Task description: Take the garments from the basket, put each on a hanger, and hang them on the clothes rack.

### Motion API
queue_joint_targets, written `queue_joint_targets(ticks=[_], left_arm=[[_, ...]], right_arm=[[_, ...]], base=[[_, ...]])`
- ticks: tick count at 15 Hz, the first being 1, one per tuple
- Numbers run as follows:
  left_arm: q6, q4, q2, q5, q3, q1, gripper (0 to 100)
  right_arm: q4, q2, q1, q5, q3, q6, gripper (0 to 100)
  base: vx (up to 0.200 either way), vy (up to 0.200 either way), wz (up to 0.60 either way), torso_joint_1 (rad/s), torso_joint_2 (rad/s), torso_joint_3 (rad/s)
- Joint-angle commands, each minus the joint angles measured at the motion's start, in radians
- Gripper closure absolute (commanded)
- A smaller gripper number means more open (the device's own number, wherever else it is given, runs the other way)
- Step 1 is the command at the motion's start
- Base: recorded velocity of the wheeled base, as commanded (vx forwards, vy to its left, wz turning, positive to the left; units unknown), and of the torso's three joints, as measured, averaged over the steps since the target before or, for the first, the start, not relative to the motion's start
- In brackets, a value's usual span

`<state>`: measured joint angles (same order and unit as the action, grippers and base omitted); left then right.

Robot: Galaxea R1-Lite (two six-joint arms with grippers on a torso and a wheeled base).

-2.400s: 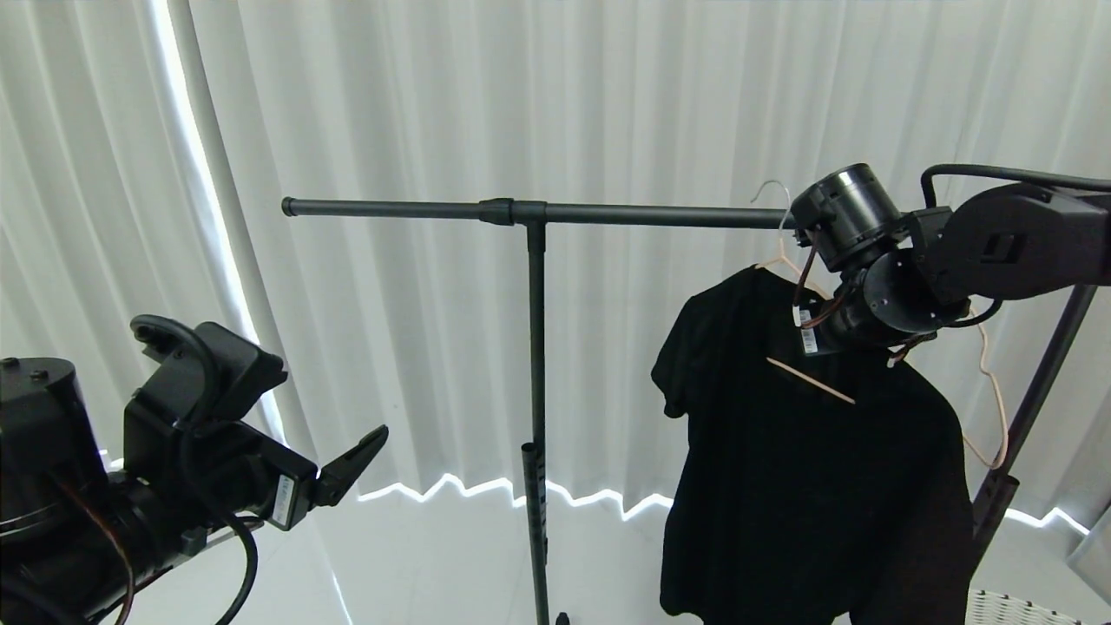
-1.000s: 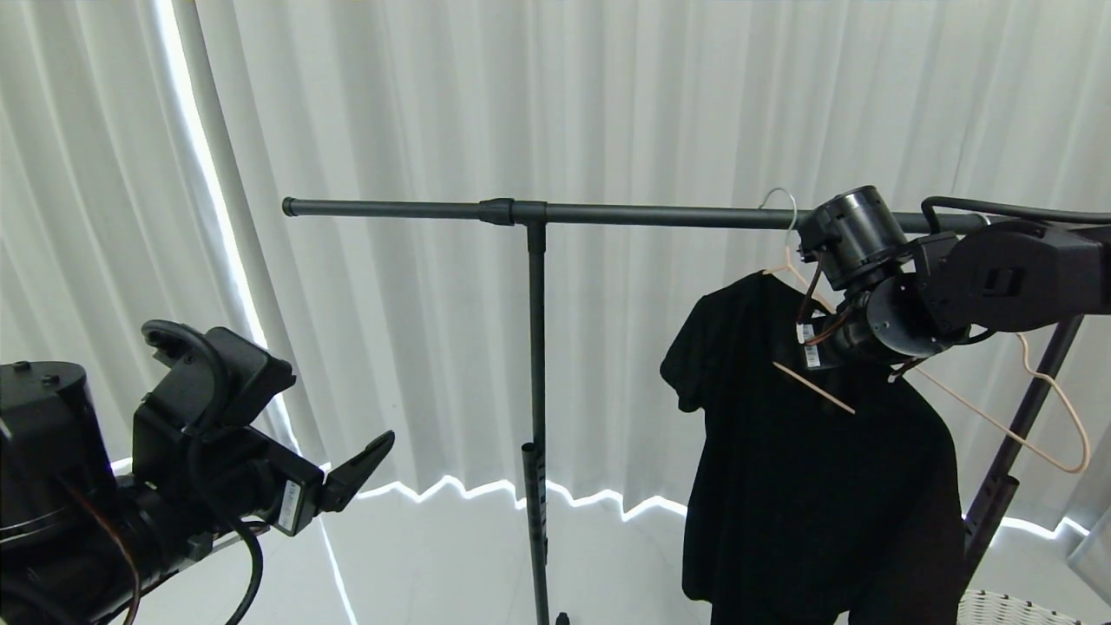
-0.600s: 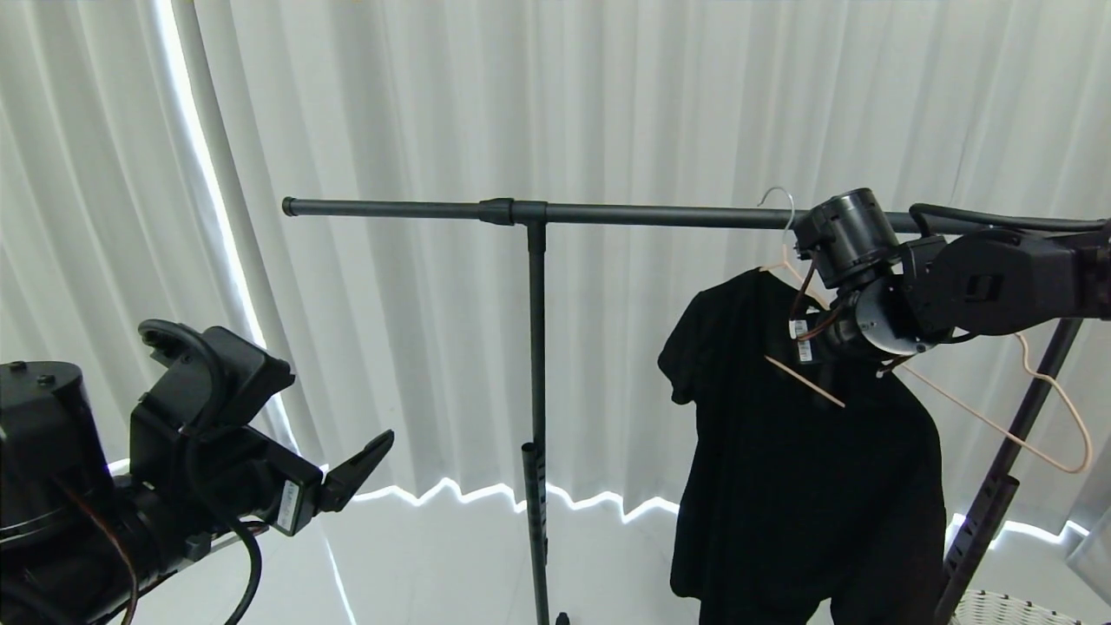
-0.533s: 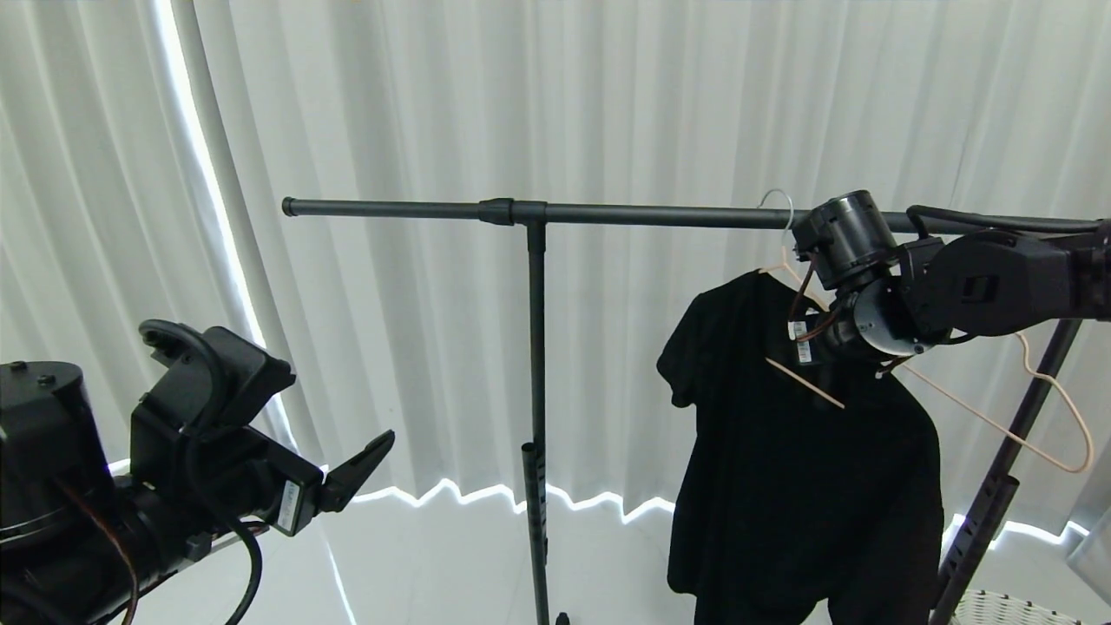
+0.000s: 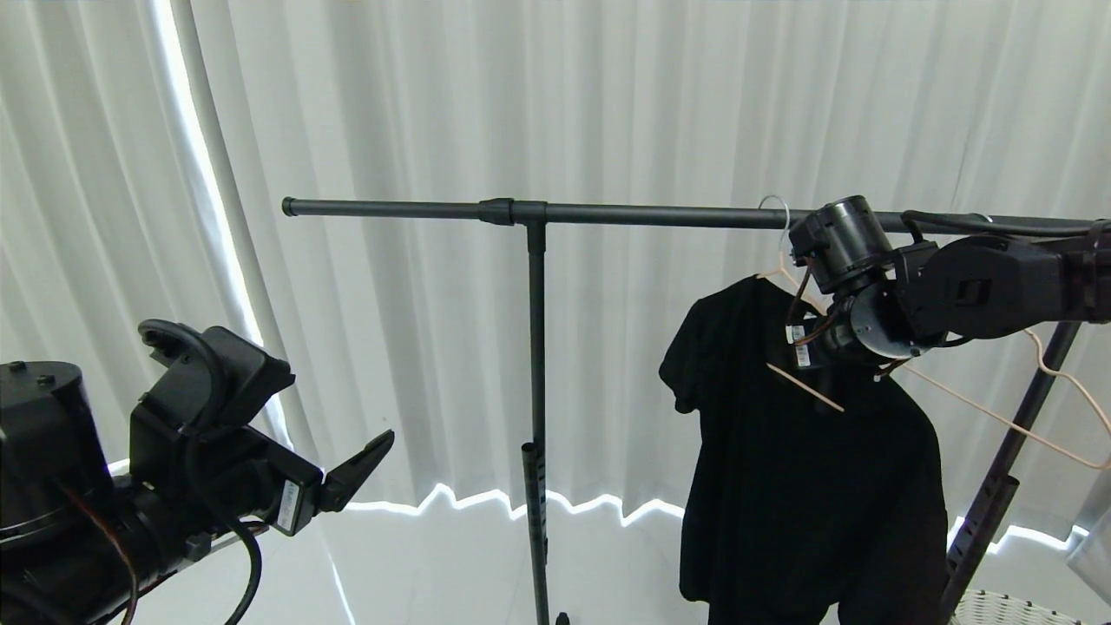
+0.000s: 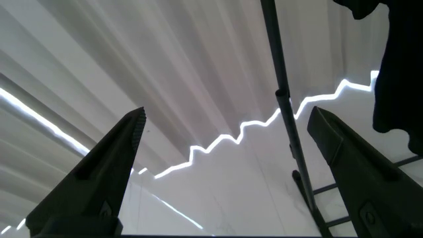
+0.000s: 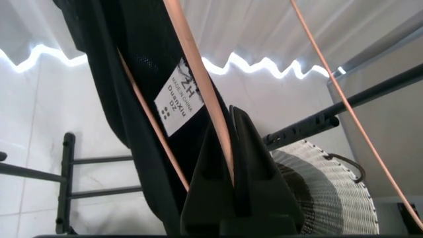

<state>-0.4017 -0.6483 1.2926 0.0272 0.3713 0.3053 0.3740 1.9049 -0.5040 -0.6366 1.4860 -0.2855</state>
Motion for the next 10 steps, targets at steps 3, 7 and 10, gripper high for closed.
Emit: queue_joint_targets(ticks=[3, 7, 10], left_arm=[[0.0, -0.001, -0.001, 0.0, 0.0, 0.0, 0], [0.0, -0.001, -0.001, 0.0, 0.0, 0.0, 0], [0.001, -0.001, 0.001, 0.0, 0.0, 0.0, 0]], right_arm=[[0.0, -0.001, -0.001, 0.002, -0.001, -0.001, 100], [-0.001, -0.02, -0.005, 0.005, 0.0, -0.009, 0], [-0.001, -0.11, -0.027, 0.054, -0.004, -0.007, 0]], base=[[0.0, 0.0, 0.0, 0.0, 0.0, 0.0], [0.0, 0.0, 0.0, 0.0, 0.0, 0.0], [0.0, 0.0, 0.0, 0.0, 0.0, 0.0]])
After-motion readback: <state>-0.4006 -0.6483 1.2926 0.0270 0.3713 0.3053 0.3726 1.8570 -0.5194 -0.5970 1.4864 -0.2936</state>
